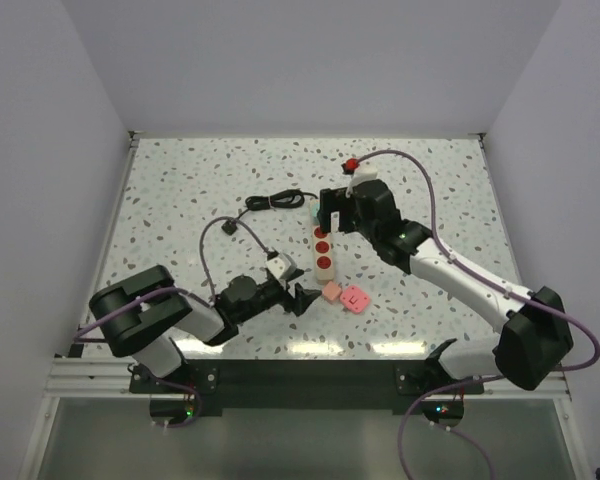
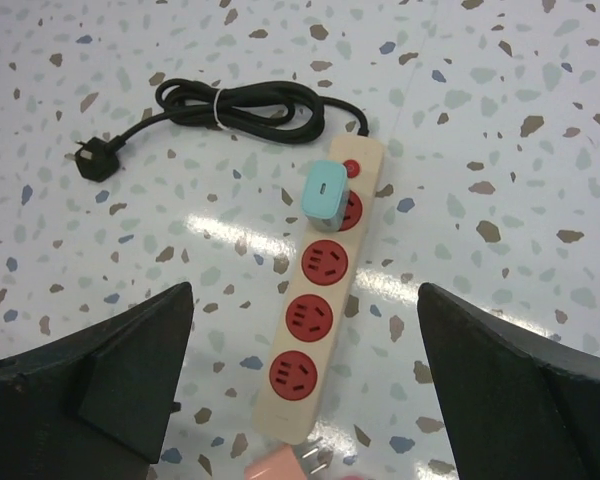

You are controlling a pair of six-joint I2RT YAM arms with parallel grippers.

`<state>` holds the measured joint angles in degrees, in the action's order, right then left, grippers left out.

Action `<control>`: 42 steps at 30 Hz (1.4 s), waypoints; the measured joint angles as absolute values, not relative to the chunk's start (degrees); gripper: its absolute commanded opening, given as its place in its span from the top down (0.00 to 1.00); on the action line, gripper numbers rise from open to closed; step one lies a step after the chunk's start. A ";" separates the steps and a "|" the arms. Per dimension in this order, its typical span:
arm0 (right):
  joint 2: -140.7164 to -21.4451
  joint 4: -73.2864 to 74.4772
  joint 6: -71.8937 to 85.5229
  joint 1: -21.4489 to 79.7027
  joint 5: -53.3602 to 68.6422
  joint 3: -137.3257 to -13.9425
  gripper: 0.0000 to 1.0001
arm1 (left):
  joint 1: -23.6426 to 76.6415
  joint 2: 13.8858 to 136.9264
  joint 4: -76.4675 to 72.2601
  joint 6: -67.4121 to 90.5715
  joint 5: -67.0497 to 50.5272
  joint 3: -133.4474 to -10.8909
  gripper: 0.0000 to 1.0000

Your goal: Insert the plug

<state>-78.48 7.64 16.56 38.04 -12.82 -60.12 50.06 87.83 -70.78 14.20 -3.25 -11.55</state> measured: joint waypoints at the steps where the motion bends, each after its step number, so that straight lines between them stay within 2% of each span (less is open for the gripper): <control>1: -77.49 7.53 16.51 37.89 -13.02 -59.05 0.03 | 51.70 89.82 -70.57 14.04 -2.46 -12.99 0.23; 7: -74.11 7.77 16.49 37.43 -14.48 -52.90 0.01 | 56.51 98.30 -68.97 14.41 0.82 -18.52 0.24; 22: -67.94 6.63 16.51 35.92 -15.46 -49.12 0.01 | 62.83 105.25 -62.81 14.57 8.16 -24.86 0.26; 23: -67.94 6.59 16.51 35.92 -15.44 -48.84 0.01 | 63.07 105.67 -62.52 14.50 8.95 -25.39 0.28; 26: -67.83 6.52 16.49 35.83 -15.42 -48.25 0.01 | 63.35 106.24 -61.08 14.48 11.09 -26.89 0.45; 27: -67.81 6.52 16.51 35.81 -15.42 -48.23 0.01 | 63.42 106.37 -60.66 14.46 11.64 -27.20 0.55; 29: -67.77 6.35 16.51 35.68 -15.44 -48.23 0.01 | 63.46 106.61 -60.38 14.48 12.19 -27.59 0.66; 30: -67.72 6.33 16.49 35.59 -15.46 -48.23 0.01 | 63.53 106.63 -60.31 14.33 12.21 -27.68 0.80; 31: -67.70 6.24 16.49 35.55 -15.46 -48.23 0.01 | 63.51 106.65 -60.31 14.20 12.21 -27.70 0.88; 33: -67.70 5.98 16.49 35.53 -15.44 -48.14 0.01 | 63.51 106.59 -60.31 14.11 12.12 -27.64 0.98; 37: -67.68 5.26 16.19 35.51 -14.66 -47.42 0.01 | 63.37 102.91 -58.00 13.96 11.79 -25.30 1.00; 42: -66.19 3.55 13.54 35.48 -10.41 -44.69 0.02 | 58.59 89.45 -50.63 12.86 5.61 -22.72 1.00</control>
